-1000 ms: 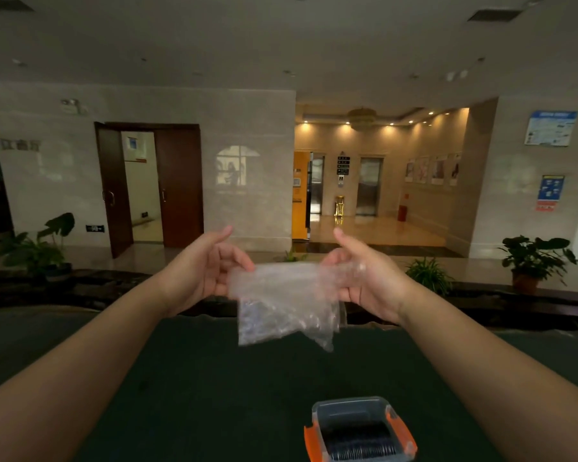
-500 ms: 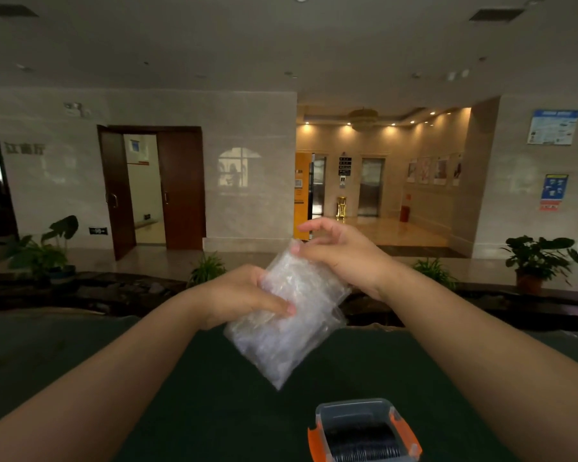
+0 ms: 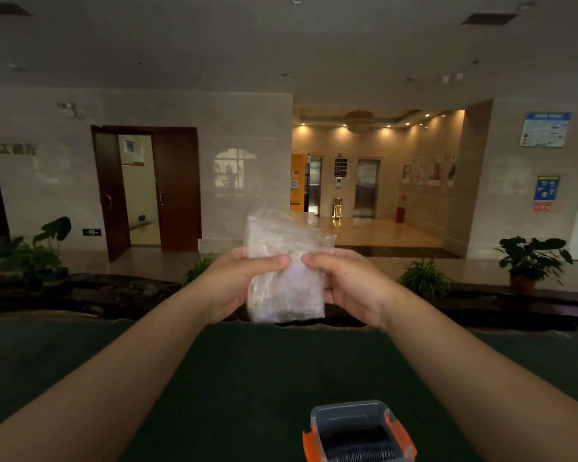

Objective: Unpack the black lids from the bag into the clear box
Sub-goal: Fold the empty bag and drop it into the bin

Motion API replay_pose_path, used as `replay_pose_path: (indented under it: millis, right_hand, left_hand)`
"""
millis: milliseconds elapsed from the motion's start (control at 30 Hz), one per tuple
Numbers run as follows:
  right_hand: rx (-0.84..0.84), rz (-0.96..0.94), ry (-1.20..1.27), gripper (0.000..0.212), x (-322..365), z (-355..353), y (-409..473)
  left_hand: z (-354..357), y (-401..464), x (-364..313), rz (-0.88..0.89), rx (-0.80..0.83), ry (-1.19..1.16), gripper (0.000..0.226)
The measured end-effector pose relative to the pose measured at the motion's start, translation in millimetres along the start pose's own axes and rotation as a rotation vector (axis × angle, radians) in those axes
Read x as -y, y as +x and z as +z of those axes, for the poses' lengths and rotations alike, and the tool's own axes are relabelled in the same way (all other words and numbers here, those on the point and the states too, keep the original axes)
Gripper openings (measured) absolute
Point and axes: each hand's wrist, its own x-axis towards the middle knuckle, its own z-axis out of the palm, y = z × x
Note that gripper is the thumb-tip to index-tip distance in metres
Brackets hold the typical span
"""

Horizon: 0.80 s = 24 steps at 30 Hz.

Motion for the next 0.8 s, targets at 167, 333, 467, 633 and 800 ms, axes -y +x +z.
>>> replay_pose_path:
  millis: [167,333,467,633,800]
  right_hand:
    - [-0.039,0.019,-0.069,0.021,3.2,-15.3,-2.4]
    - [0.040,-0.022,0.047,0.027,7.0,-20.6,-7.2]
    - [0.054,-0.030,0.112,0.029,8.8,-17.6,-3.8]
    - [0.018,-0.084,-0.078,0.047,16.1,-8.7,-1.8]
    - [-0.173,-0.232,-0.368,0.036,16.1,10.8,5.2]
  left_hand:
    - [-22.4,-2.3,-7.1,0.025,0.072,0.082,0.047]
    - [-33.2,-4.8,-11.7,0.071,0.095,0.050,0.029]
    - [-32.1,-7.7,-16.1,0.129,0.056,0.101,0.026]
    - [-28.0,-14.0,-18.7,0.194,-0.031,0.246,0.024]
    - [-17.9,-9.1,-11.4,0.246,-0.210,0.459,0.045]
